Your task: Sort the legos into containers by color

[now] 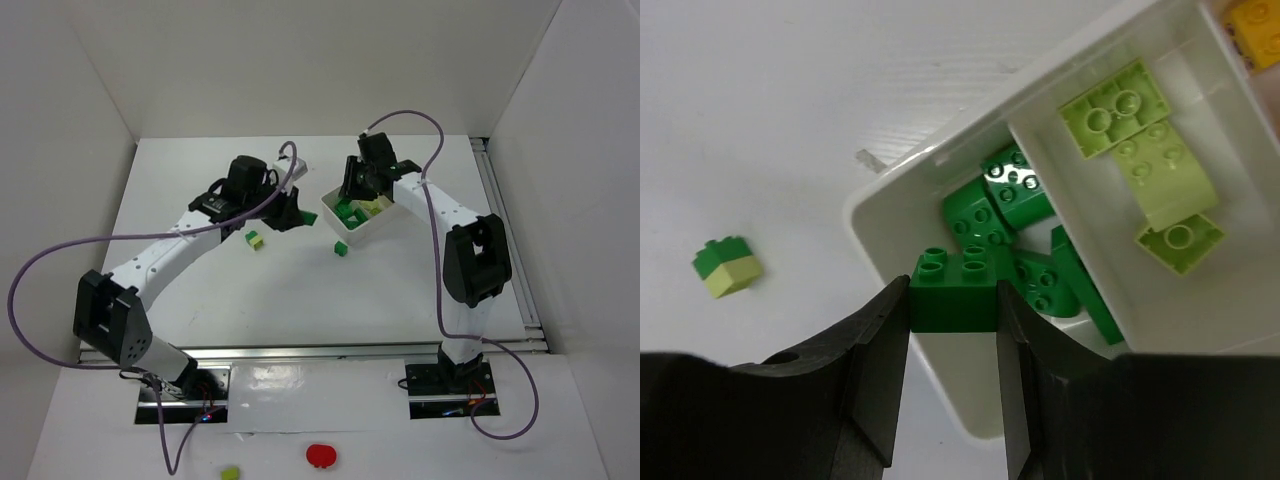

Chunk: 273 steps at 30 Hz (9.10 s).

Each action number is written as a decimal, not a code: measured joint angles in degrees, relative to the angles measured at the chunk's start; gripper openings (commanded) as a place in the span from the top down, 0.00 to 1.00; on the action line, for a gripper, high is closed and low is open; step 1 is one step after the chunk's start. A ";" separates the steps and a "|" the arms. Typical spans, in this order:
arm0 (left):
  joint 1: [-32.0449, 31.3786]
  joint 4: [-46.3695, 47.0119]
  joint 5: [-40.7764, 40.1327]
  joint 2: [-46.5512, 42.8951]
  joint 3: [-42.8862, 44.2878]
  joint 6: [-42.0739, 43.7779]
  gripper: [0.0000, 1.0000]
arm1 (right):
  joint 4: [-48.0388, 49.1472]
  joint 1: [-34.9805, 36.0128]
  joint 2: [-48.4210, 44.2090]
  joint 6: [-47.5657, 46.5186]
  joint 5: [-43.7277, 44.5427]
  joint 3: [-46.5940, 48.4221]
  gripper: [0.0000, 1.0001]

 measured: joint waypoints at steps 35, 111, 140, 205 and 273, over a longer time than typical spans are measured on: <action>-3.69 -7.80 -0.39 36.17 36.63 -17.64 0.00 | -3.89 -6.86 -26.12 -4.50 19.67 -17.66 0.11; 17.03 -15.72 -15.61 10.97 2.78 -26.56 0.00 | 20.41 12.74 -8.63 2.27 30.86 -19.45 0.74; 14.08 -10.93 -16.06 21.64 1.92 -29.75 0.28 | 19.19 11.19 -9.18 1.86 30.86 -17.03 0.26; 8.79 -13.94 -25.16 25.79 6.78 -26.49 0.38 | 17.31 10.60 -10.27 1.68 29.18 -18.21 0.26; 10.32 -13.68 -26.49 24.52 7.19 -31.28 0.35 | 17.18 10.60 -10.27 1.68 27.58 -18.21 0.26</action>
